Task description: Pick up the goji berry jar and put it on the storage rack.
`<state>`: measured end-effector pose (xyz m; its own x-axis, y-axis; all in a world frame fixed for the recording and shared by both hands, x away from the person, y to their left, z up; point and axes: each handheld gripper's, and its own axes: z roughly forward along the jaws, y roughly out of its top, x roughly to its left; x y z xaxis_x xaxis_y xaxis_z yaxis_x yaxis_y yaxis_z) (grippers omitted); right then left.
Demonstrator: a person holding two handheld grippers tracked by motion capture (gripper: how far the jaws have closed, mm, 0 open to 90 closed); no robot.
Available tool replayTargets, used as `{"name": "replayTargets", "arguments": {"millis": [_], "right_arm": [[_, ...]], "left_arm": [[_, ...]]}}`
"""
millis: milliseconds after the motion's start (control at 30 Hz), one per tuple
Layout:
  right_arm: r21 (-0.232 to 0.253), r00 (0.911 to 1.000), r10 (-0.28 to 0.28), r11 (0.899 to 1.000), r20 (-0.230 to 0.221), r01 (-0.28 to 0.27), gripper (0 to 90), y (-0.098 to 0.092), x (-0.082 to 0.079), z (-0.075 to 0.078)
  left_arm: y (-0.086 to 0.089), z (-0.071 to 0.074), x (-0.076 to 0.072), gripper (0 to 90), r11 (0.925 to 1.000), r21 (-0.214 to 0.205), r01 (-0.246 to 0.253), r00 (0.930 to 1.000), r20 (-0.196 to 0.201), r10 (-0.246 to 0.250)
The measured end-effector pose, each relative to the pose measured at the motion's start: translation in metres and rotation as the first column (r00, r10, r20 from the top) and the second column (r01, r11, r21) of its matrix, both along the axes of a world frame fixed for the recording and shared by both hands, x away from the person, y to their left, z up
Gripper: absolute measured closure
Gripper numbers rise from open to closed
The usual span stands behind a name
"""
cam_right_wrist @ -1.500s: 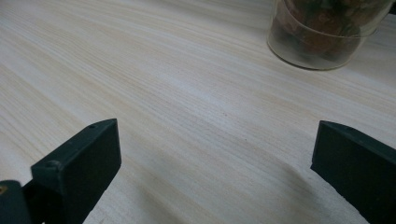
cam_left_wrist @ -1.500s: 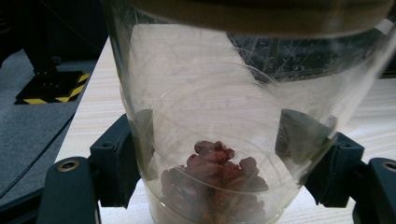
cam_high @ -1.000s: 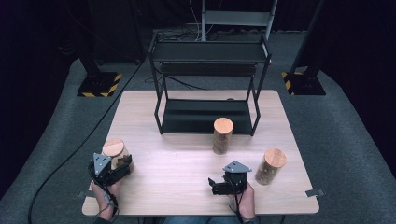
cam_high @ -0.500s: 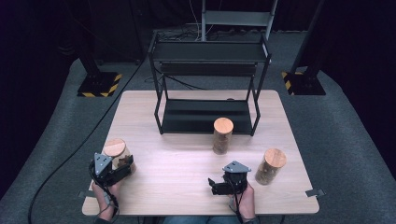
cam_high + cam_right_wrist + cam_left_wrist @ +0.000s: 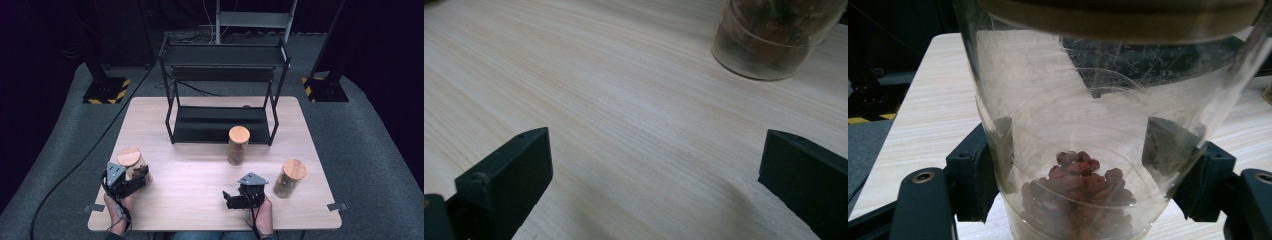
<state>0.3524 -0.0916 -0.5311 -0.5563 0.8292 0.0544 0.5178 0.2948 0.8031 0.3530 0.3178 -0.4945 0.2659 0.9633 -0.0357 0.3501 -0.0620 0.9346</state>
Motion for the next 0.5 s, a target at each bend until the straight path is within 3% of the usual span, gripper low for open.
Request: {"name": "replayTargets", "arguments": {"millis": [500], "right_arm": [[0.005, 1.0000, 0.006, 1.000, -0.006, -0.006, 0.0, 0.000, 0.000, 0.000]], "left_arm": [[-0.017, 0.006, 0.007, 24.5, 0.9987, 0.009, 0.050, 0.9987, 0.007, -0.050]]}}
